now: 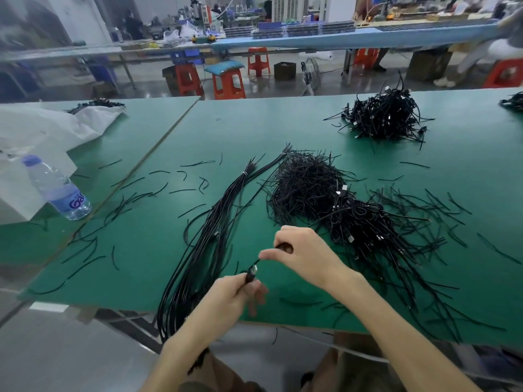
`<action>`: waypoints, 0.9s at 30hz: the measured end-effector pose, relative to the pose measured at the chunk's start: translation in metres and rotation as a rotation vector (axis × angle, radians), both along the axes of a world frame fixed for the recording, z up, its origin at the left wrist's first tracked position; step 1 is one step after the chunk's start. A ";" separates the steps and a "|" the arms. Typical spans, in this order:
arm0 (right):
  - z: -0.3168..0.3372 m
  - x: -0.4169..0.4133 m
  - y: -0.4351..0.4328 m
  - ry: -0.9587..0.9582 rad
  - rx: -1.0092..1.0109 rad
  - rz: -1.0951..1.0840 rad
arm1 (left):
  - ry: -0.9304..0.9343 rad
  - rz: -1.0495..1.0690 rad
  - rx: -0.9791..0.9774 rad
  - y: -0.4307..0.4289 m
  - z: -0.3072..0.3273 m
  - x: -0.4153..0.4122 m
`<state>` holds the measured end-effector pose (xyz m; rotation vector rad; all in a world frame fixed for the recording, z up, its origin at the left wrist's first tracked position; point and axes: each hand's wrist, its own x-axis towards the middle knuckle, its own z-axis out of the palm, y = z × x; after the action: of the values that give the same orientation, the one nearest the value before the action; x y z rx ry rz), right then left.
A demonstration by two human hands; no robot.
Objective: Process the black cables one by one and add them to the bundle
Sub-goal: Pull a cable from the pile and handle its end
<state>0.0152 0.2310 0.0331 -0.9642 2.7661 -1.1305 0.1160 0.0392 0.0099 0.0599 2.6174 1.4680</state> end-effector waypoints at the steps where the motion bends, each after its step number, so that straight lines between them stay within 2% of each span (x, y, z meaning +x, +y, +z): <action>1: 0.002 0.007 -0.006 -0.043 -0.102 -0.001 | 0.019 0.041 0.003 0.004 -0.003 -0.001; 3: 0.003 0.026 -0.018 -0.172 -0.330 -0.005 | 0.012 0.138 0.189 0.011 -0.007 -0.006; 5: -0.001 0.046 -0.030 -0.281 -0.468 0.025 | -0.084 0.231 0.621 0.016 -0.003 -0.011; 6: -0.004 0.056 -0.034 -0.310 -0.489 0.053 | -0.114 0.229 0.872 0.018 -0.001 -0.013; 7: -0.007 0.063 -0.037 -0.330 -0.492 0.076 | -0.112 0.220 1.040 0.018 0.003 -0.015; 11: -0.018 0.067 -0.030 -0.293 -0.422 0.050 | -0.092 0.328 1.354 0.012 0.014 -0.026; 13: -0.023 0.064 -0.022 -0.260 -0.362 0.032 | -0.056 0.360 1.456 0.004 0.015 -0.025; 16: -0.028 0.058 -0.014 -0.314 -0.335 0.012 | -0.079 0.322 1.555 0.000 0.017 -0.020; 27: -0.021 0.053 -0.015 -0.470 -0.420 -0.048 | -0.111 0.259 1.538 0.008 0.020 -0.015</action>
<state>0.0687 0.2158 0.0121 -0.5454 2.2346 -1.7269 0.1013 0.0475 0.0300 -0.1967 0.8610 2.9681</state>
